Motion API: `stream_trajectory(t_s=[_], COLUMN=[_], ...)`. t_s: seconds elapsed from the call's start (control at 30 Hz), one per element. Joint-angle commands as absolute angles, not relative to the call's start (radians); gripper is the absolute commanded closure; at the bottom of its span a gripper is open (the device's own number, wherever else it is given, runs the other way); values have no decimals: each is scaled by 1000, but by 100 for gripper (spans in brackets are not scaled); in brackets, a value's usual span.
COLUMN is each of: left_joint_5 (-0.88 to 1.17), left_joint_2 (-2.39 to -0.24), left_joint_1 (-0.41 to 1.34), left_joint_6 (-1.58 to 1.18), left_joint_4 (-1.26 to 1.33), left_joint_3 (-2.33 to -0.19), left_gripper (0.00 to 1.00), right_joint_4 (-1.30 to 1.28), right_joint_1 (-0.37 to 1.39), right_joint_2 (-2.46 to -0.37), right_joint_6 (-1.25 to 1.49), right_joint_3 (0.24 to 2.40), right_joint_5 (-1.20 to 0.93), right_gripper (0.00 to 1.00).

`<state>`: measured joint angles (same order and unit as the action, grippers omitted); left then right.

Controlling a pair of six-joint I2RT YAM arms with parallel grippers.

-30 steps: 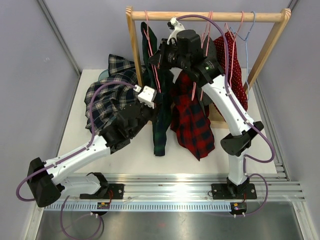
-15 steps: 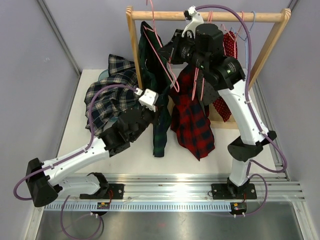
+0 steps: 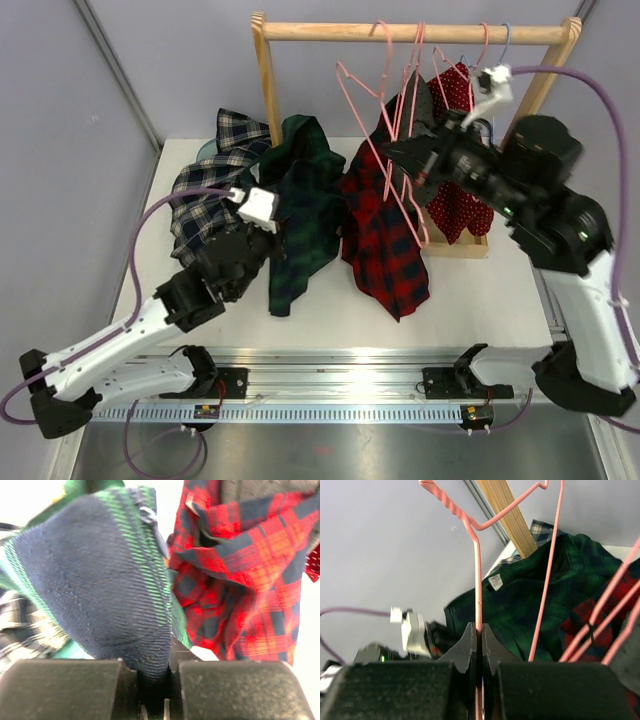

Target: Remove the skirt from the hanger

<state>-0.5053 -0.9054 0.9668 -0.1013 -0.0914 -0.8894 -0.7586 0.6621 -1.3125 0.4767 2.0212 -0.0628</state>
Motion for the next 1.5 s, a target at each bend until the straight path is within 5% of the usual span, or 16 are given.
stream_trajectory(t_s=[0.0,0.27,0.6,0.8,0.93,1.13,1.23,1.27,1.3,1.37,1.47], left_joint_5=[-646,-787,-522,-368,-344,-379,-423,-452,-453,-459,-475], left_joint_2=[-796,-1000,-1278,-1523,-1744,-1770,-1785,-1798,-1805,-1816,-1775], left_joint_1=[976,970,481,330,302,249,210,192,181,152,147], left_joint_6=[-31,309,206,187,213,155,46,-33,-73,-194,-261], left_joint_4=[-142,-301,-409,-331,-342,-121,-78,-84,-95,-176,-264], left_joint_3=[-1041,-1475,-1909,-2139,-2475,-2150,-1936,-1889,-1831,-1799,-1750], left_gripper=[100,100,100,100,100,98,85,47,25,1,1], right_joint_4=[-768,-812,-818,-842,-853,-830,-818,-802,-793,-775,-749], right_joint_1=[669,669,669,669,669,667,669,669,669,669,669], right_joint_2=[-1169,-1089,-1052,-1037,-1028,-1031,-1057,-1065,-1074,-1116,-1189], right_joint_6=[511,522,512,499,489,489,483,483,482,480,485], right_joint_3=[1967,1873,1813,1824,1816,1789,1786,1786,1787,1816,1877], right_joint_5=[-41,-20,-5,37,58,43,29,22,17,5,-47], right_gripper=[100,100,100,100,100,100,100,100,100,100,100])
